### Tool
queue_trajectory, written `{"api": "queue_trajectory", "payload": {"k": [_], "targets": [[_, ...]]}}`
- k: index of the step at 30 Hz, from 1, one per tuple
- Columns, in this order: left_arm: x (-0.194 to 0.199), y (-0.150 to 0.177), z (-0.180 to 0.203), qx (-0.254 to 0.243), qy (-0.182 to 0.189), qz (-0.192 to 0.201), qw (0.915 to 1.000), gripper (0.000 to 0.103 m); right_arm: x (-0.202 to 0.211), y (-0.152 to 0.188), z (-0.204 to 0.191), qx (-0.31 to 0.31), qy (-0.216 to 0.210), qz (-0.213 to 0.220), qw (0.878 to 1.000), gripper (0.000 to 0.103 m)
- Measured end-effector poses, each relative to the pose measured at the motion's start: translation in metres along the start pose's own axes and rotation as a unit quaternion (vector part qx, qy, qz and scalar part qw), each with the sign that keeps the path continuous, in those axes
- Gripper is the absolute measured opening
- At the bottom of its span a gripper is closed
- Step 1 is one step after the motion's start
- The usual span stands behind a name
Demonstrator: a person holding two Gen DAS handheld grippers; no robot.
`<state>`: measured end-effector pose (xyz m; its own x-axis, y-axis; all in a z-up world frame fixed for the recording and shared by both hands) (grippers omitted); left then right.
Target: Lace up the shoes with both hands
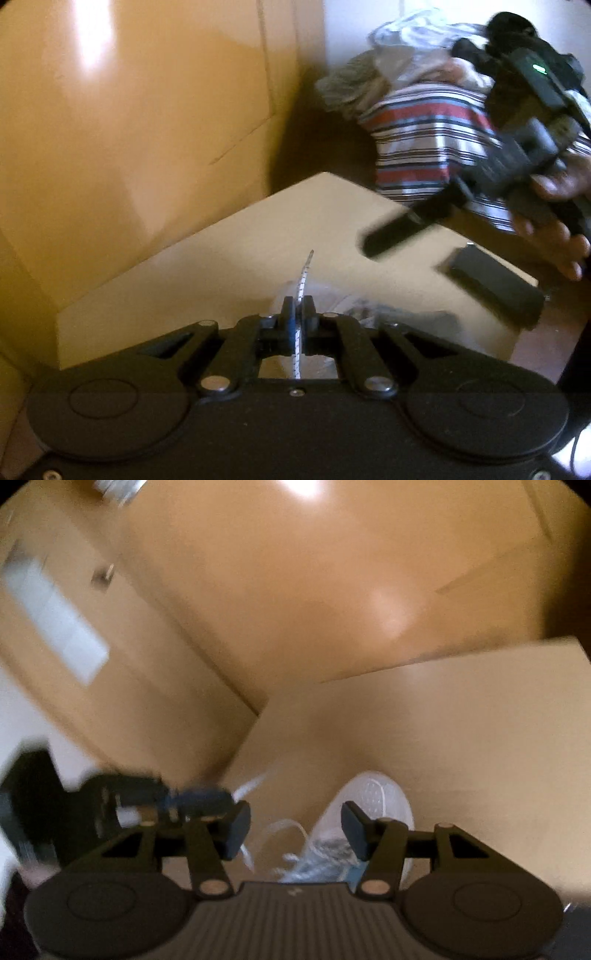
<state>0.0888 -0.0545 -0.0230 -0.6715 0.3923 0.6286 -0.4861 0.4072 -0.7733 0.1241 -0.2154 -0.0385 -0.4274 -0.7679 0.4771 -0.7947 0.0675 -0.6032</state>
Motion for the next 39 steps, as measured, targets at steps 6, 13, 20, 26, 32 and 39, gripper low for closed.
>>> {"api": "queue_trajectory", "payload": {"k": [6,13,20,26,32,39], "targets": [[-0.017,0.0,0.023,-0.011,0.015,-0.003,0.9998,0.0,0.006,0.003,0.016,-0.076,-0.011,0.002,0.997,0.037],[-0.009,-0.005,0.031,-0.01,0.031,0.003,0.9995,0.0,0.005,0.003,0.025,-0.107,-0.009,0.004,0.994,0.027],[-0.01,-0.006,0.039,-0.014,0.04,0.002,0.9991,0.0,0.001,0.002,0.033,-0.114,-0.014,0.008,0.993,0.007],[-0.007,-0.003,0.042,-0.019,0.046,-0.002,0.9987,0.0,-0.003,0.006,0.043,-0.145,-0.019,0.005,0.989,0.008],[-0.008,-0.002,0.047,-0.027,0.051,-0.003,0.9983,0.0,-0.005,0.006,0.052,-0.165,-0.014,0.004,0.986,0.011],[-0.009,0.001,0.052,-0.037,0.06,-0.009,0.9975,0.0,-0.008,0.008,0.055,-0.171,-0.012,-0.001,0.985,0.011]]}}
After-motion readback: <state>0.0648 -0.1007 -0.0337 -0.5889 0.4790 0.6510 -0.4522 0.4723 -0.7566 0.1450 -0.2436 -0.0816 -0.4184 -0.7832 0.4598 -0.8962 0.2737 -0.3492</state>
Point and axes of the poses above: each gripper's, at about its wrist camera, not at the fingertips, and x roughly against the way its jaws point, z to its right, y to its underside, the point moved 5 cm from there along -x, roughly the way its jaws point, and after that the axes turned 2 degrees about x, right-handed, at the moved point
